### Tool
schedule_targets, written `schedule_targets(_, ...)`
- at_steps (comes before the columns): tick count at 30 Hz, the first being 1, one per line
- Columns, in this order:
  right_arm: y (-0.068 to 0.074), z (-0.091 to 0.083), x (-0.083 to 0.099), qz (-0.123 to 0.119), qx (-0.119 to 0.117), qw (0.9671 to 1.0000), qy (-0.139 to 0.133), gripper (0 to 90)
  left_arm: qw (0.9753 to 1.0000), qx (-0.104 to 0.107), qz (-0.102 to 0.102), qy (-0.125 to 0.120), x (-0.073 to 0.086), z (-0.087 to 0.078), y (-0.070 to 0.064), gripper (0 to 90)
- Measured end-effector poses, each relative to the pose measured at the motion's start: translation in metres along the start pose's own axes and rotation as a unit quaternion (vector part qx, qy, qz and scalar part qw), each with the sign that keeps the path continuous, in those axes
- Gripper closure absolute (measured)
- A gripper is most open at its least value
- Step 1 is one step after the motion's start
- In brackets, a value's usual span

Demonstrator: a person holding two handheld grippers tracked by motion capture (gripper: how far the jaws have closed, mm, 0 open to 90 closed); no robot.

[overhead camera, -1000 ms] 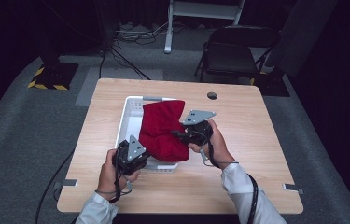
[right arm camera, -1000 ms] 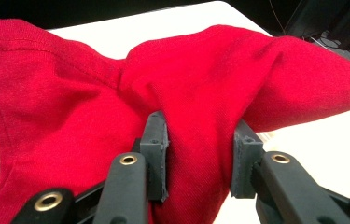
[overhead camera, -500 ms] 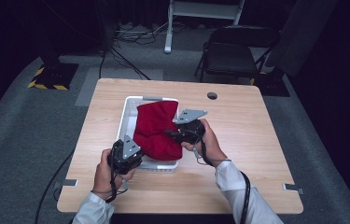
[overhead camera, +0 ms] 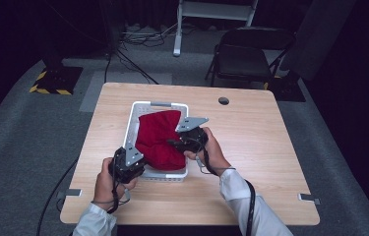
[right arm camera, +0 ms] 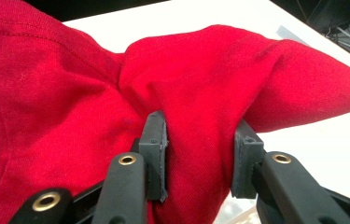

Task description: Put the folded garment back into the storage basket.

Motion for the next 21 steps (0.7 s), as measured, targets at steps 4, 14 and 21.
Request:
schedule_targets(4, 0.0, 0.007, 0.004, 0.006, -0.003, 1.0, 0.004, 64.5, 0.9999, 0.0, 0.001, 0.01, 0.003, 0.004, 0.001, 67.3)
schedule_targets(14, -0.001, 0.016, 0.012, 0.02, -0.005, 0.9997, 0.01, 63.8, 0.9996, 0.001, 0.002, 0.027, 0.009, 0.01, 0.003, 67.0)
schedule_targets(21, -0.003, 0.021, 0.018, 0.033, -0.006, 0.9994, 0.014, 63.1, 0.9993, 0.0, 0.005, 0.038, 0.011, 0.013, 0.003, 66.7)
Point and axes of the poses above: each handheld gripper's, and its own axes: z roughly forward along the jaws, x roughly out of its underside, y roughly to its left, the point moved 6 cm from there along z, roughly forward along the jaws, and after that the axes turned 6 degrees about -z, right-handed, at the moved point
